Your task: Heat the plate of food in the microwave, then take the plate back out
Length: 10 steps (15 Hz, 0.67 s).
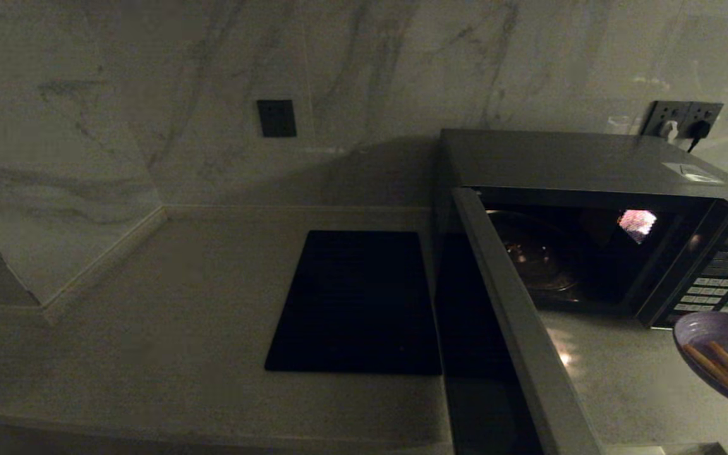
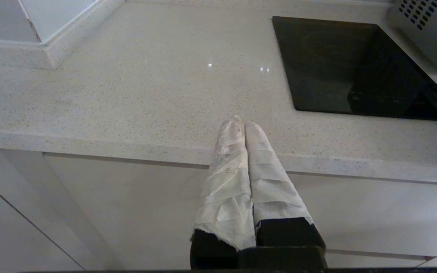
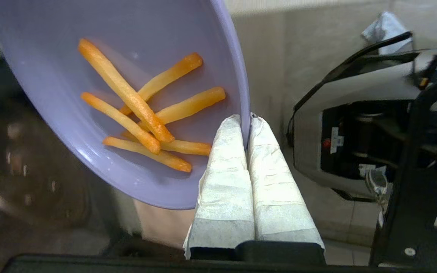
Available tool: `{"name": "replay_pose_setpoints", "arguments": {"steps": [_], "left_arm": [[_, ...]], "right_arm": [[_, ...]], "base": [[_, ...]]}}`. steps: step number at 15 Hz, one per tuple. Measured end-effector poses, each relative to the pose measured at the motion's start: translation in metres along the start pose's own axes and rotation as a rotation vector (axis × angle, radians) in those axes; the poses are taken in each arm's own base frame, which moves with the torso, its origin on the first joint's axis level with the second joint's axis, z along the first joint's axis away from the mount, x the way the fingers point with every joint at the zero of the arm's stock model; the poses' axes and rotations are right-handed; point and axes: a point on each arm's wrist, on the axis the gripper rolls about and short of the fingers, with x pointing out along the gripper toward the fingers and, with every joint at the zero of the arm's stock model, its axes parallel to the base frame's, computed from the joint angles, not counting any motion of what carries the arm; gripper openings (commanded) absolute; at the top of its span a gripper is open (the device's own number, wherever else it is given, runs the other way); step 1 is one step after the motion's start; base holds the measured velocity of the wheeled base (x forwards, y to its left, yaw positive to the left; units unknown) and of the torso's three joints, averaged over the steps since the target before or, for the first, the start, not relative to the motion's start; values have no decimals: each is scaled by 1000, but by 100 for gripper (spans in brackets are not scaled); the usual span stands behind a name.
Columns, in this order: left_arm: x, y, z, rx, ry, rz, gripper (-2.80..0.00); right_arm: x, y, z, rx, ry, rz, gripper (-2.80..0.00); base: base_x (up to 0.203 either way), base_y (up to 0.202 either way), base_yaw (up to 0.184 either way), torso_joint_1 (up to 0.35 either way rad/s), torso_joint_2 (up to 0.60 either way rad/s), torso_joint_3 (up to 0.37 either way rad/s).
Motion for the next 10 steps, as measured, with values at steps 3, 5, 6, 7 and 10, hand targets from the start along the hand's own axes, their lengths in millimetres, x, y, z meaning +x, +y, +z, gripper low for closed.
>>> {"name": "replay_pose_setpoints", "arguments": {"steps": [3,5,6,7,10], "left_arm": [[0,0,0,0,0,1,-280],[0,0,0,0,0,0,-280],[0,0,0,0,0,-1,-280],[0,0,0,0,0,0,-280],[0,0,0,0,0,0,-280]], "right_arm": [[10,4,19,55,-28,-52,-280],[16,6,36,84,-47,-83,-280],[20,7,45,96,-55,-100,-280],[23,8,53,104,-59,-113,-280],[38,15,75,122,-53,-158,-280]], "base": [[0,0,0,0,0,0],[0,0,0,0,0,0],[0,0,0,0,0,0],[0,0,0,0,0,0],[0,0,0,0,0,0]]}}
